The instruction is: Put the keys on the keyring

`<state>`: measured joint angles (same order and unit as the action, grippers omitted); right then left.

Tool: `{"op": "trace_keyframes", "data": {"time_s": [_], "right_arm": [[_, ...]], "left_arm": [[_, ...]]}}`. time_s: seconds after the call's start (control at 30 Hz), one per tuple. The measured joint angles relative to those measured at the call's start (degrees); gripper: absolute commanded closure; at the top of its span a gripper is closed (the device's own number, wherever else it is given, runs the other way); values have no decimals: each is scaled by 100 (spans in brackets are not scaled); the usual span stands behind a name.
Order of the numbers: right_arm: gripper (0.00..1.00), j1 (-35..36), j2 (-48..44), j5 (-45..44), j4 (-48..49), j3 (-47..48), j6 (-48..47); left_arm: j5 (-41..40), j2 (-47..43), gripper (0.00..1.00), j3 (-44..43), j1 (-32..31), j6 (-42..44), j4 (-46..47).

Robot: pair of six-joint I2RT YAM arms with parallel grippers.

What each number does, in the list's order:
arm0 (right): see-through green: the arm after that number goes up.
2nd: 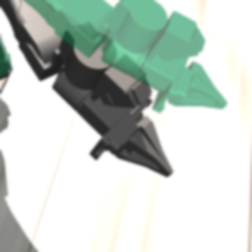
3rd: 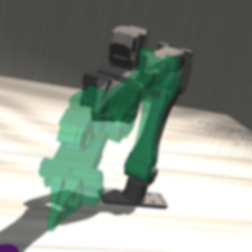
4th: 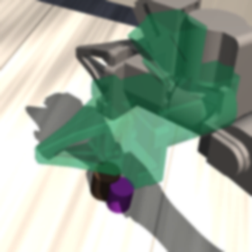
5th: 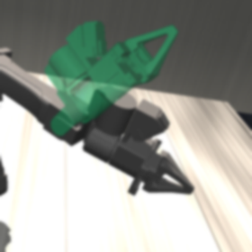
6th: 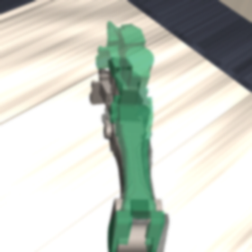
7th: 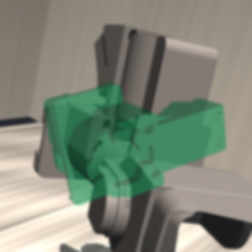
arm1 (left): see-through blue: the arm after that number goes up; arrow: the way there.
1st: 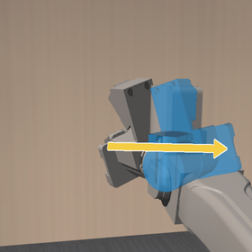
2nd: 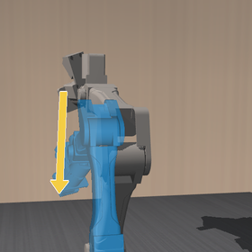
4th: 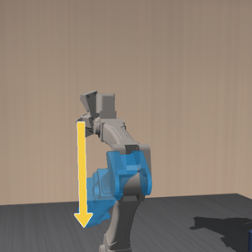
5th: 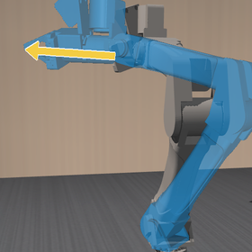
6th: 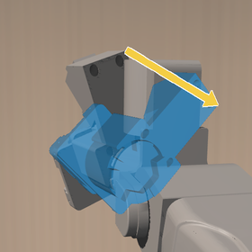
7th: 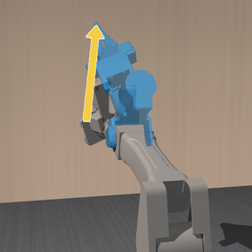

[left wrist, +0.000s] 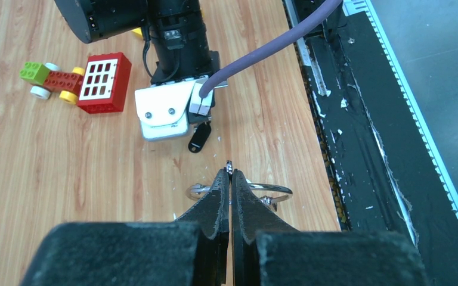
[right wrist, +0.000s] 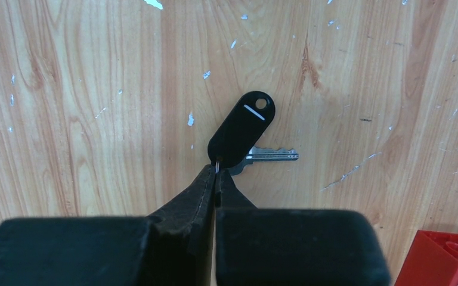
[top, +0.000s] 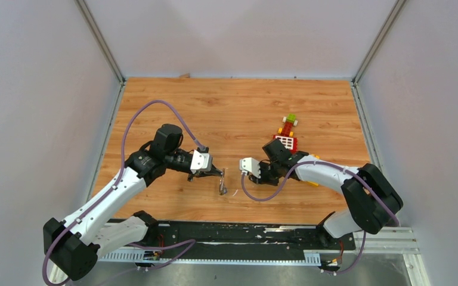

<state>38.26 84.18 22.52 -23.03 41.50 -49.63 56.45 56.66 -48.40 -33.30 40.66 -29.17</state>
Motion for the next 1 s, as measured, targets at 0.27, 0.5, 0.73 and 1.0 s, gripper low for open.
{"op": "trace_keyframes", "data": {"time_s": [0.27,0.5,0.73,1.0], "right_arm": [[100,-216,-409,168,-140,4,-72],[100,-354,-1185,428,-452,199,-219],[100,-385,-1674,970,-826,734,-175],[100,-385,-2094,1777,-1012,1405,122]], "left_arm": [[-13,2,100,0,2,-105,37],[-48,98,100,-26,9,-459,310],[-68,455,100,-214,13,-1200,933],[-164,922,100,-503,17,-2815,1902]]}}
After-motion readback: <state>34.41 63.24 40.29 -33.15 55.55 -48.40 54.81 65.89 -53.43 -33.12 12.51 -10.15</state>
